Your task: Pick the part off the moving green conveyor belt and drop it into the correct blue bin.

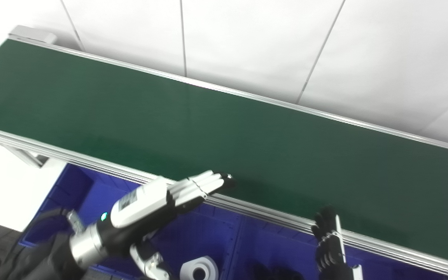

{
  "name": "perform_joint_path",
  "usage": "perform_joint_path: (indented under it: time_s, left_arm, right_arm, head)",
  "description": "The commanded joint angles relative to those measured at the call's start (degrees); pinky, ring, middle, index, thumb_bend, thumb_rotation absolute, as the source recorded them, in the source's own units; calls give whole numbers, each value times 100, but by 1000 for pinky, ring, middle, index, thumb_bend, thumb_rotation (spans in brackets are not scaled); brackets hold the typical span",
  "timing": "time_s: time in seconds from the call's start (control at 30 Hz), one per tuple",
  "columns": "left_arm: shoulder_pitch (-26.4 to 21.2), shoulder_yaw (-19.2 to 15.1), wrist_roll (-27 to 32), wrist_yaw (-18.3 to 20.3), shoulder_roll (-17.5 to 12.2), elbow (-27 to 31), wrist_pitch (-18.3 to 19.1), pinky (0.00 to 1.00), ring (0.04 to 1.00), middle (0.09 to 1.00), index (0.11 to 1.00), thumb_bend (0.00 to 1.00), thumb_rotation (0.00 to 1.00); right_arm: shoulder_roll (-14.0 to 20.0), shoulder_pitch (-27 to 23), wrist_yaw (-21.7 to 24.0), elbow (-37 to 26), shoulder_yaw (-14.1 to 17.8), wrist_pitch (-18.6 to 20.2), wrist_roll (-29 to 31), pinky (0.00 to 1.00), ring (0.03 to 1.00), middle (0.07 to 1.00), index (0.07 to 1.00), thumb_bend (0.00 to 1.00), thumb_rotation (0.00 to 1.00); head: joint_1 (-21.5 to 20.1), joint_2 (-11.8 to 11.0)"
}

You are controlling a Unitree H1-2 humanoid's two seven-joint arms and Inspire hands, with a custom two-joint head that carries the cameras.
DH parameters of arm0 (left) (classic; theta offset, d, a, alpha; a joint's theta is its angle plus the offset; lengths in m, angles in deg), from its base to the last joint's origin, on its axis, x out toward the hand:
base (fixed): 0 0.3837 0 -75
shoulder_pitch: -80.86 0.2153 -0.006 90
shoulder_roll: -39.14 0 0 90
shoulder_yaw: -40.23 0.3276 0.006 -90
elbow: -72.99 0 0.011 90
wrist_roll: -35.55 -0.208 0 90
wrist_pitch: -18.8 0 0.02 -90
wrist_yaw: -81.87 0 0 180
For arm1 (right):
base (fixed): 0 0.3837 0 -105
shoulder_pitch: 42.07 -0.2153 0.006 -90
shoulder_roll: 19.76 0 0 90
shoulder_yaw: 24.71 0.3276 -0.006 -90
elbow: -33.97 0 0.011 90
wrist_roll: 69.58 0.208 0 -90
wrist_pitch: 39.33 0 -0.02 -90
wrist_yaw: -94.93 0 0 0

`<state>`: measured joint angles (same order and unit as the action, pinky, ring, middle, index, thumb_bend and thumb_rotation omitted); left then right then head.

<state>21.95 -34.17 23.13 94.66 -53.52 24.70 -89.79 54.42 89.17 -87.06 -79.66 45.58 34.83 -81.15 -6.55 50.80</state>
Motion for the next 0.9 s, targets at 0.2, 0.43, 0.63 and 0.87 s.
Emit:
perform_joint_path:
  time_s: [0.2, 0.43, 0.63, 0.87]
  left_arm:
    - [453, -116, 780, -633, 1322, -466, 738, 1000, 1000, 1000, 1000, 826, 1000]
    - [-87, -431, 1023, -458, 969, -1169, 666, 1000, 1000, 1000, 1000, 895, 1000]
    - [-404, -480, 961, -439, 914, -1446, 576, 1000, 1000, 1000, 1000, 920, 1000]
    - [-328, -322, 1049, -424, 1069, -1145, 902, 1000, 1000, 1000, 1000, 917, 1000]
  right_arm:
    - [-650, -100, -269, 193, -361, -81, -545, 921, 931, 947, 965, 852, 982]
    - [-1034, -255, -565, 301, -616, 21, -692, 955, 961, 985, 989, 808, 997]
    - [-1084, -267, -729, 138, -661, 140, -801, 966, 965, 989, 988, 791, 1000]
    - [-1017, -41, -903, -18, -674, 197, -865, 968, 967, 981, 985, 837, 1000]
  head:
    - [-1674, 112]
    - [-2253, 371]
    - [-2368, 544]
    - [-2514, 486]
